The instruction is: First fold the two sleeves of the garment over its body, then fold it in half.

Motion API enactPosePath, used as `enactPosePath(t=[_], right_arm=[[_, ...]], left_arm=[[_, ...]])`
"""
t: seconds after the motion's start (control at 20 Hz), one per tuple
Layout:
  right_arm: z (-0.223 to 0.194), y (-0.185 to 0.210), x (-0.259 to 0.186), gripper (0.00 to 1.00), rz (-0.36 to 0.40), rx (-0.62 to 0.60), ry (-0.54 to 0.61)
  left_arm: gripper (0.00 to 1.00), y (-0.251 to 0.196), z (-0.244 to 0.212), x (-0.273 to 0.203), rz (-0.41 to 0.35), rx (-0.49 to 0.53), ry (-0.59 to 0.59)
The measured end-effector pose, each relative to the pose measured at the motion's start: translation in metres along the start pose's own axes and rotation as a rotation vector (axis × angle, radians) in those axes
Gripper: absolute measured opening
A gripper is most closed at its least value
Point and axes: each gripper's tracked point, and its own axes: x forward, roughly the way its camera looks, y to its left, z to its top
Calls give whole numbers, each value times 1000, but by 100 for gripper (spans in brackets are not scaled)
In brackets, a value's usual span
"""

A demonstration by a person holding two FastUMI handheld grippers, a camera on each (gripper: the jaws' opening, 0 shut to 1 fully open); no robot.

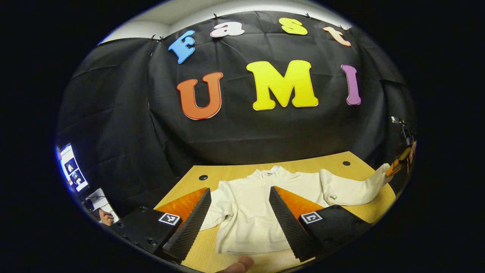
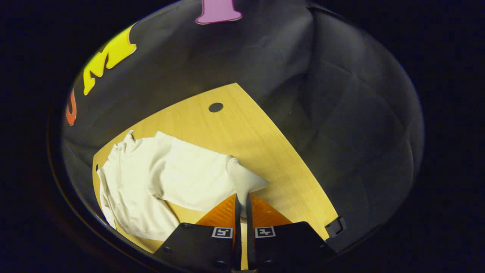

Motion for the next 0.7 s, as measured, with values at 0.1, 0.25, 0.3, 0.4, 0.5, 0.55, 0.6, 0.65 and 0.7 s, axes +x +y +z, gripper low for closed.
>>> enactPosePath(t=[0.1, 0.25, 0.3, 0.4, 0.5, 0.55, 0.6, 0.65, 0.7], right_arm=[[11, 40, -12, 6, 35, -38, -30], [20, 110, -27, 7, 112, -70, -60], [22, 131, -31, 6, 134, -86, -73], [21, 176, -38, 6, 176, -104, -79], [14, 238, -49, 6, 238, -172, -74], [11, 257, -48, 6, 252, -194, -72], [8, 277, -50, 6, 270, -211, -69], [1, 304, -47, 6, 295, -237, -61], [-4, 331, -45, 6, 326, -261, -59]], left_arm=[[99, 10, -4, 4, -12, -5, 0], [99, 24, -12, 9, -32, -12, 4], [99, 29, -15, 12, -36, -15, 7], [100, 42, -19, 16, -30, -19, 13], [99, 57, -25, 21, -21, -29, 18], [100, 63, -27, 22, -19, -37, 23], [100, 68, -30, 23, -17, -42, 28], [100, 74, -36, 27, -14, -50, 39], [100, 80, -40, 29, -10, -59, 51]])
